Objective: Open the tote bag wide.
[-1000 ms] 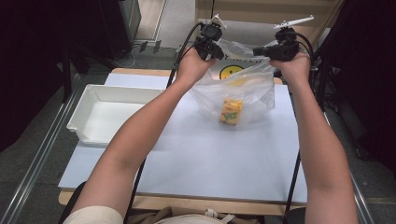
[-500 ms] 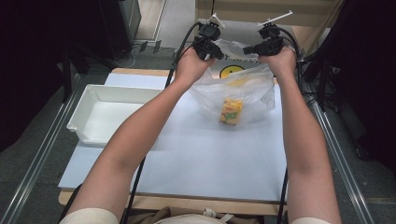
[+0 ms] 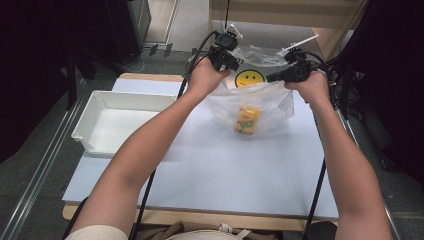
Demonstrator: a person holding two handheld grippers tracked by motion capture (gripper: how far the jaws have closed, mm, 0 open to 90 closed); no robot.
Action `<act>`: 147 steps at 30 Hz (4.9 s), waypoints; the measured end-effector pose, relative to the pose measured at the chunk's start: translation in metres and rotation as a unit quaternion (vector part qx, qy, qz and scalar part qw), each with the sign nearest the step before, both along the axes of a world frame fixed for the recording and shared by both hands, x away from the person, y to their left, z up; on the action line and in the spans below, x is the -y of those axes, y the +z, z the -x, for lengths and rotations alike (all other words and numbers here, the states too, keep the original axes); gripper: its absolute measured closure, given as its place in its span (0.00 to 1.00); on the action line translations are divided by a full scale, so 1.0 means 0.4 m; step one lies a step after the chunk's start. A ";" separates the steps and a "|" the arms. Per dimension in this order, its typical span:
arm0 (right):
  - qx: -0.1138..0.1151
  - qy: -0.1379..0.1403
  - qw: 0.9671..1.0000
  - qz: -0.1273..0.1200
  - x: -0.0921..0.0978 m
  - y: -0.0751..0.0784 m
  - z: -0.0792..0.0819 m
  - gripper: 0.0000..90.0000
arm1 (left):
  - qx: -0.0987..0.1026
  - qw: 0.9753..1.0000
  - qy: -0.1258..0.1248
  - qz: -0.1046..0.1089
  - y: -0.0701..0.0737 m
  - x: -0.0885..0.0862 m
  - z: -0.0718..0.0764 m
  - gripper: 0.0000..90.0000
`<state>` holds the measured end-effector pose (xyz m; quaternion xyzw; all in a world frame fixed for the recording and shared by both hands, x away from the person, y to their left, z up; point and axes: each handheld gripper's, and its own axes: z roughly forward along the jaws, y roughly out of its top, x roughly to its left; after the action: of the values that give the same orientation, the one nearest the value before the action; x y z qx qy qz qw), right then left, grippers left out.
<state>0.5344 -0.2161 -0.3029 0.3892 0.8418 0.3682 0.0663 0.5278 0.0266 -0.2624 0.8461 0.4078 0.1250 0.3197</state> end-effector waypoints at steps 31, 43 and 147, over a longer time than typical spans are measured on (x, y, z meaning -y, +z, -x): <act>0.002 0.030 1.000 -0.005 -0.015 -0.087 0.127 1.00 | -0.064 0.998 -0.017 0.006 -0.192 0.021 0.014 0.98; 0.034 0.029 0.999 -0.029 -0.009 -0.060 0.153 1.00 | -0.100 0.994 -0.041 0.016 -0.227 0.014 0.059 0.98; 0.014 -0.144 0.989 -0.003 0.159 -0.446 0.277 1.00 | -0.031 0.994 0.090 0.056 -0.507 -0.135 0.104 1.00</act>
<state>0.4237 -0.2799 -0.4814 0.5014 0.7748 0.3627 0.1294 0.4863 0.0806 -0.4653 0.7901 0.4985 0.1040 0.3412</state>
